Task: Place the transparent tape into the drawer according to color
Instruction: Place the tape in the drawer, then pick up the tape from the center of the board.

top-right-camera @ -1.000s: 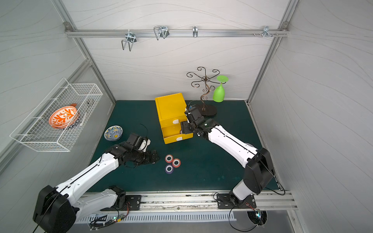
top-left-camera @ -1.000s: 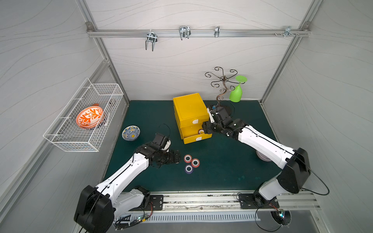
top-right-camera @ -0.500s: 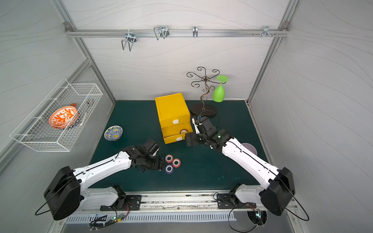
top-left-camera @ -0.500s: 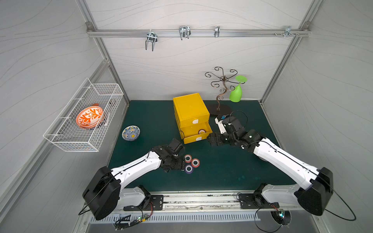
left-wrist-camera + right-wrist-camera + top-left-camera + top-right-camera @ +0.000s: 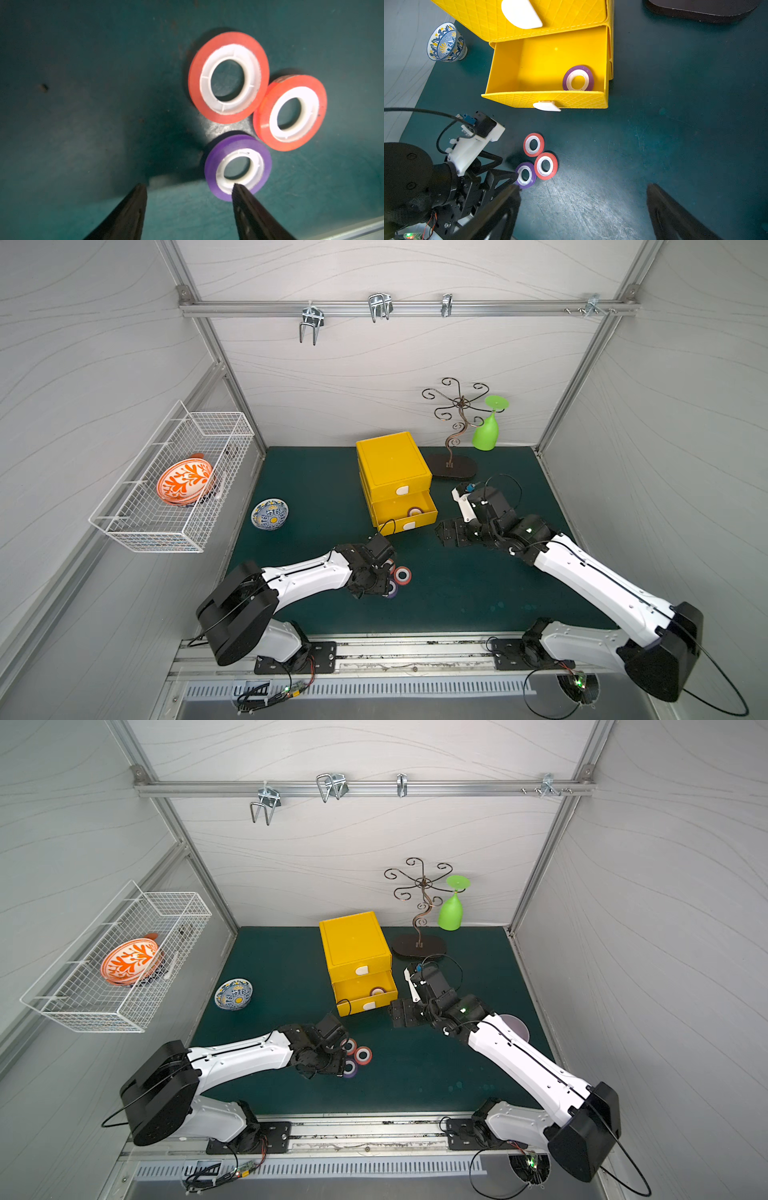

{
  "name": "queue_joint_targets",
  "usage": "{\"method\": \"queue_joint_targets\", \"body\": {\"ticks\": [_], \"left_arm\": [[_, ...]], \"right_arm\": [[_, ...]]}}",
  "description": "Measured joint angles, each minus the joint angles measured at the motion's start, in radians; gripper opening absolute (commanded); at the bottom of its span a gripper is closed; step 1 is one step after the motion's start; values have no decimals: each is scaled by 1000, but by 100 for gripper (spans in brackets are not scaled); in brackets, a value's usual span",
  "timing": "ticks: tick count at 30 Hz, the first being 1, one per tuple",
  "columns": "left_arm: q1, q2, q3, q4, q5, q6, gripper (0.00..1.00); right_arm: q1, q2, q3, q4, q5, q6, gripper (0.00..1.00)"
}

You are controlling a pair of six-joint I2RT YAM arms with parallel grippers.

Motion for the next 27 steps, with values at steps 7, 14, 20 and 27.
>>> {"method": "queue_joint_targets", "body": {"ticks": [7,14,20,27], "left_arm": [[-5,43,14,21,-2,-6,66],[-8,68,31,21,-6,-13,52],[-21,103,64,1,-17,-11,46],[-48,124,85,-14,-38,-12,45]], "right_arm": [[-8,-11,-5,0,-5,0,99],[-11,-15,-16,-6,-11,0,99],[-21,-19,-16,-6,-14,0,99],[-24,-33,-34,-7,-19,2,99]]}}
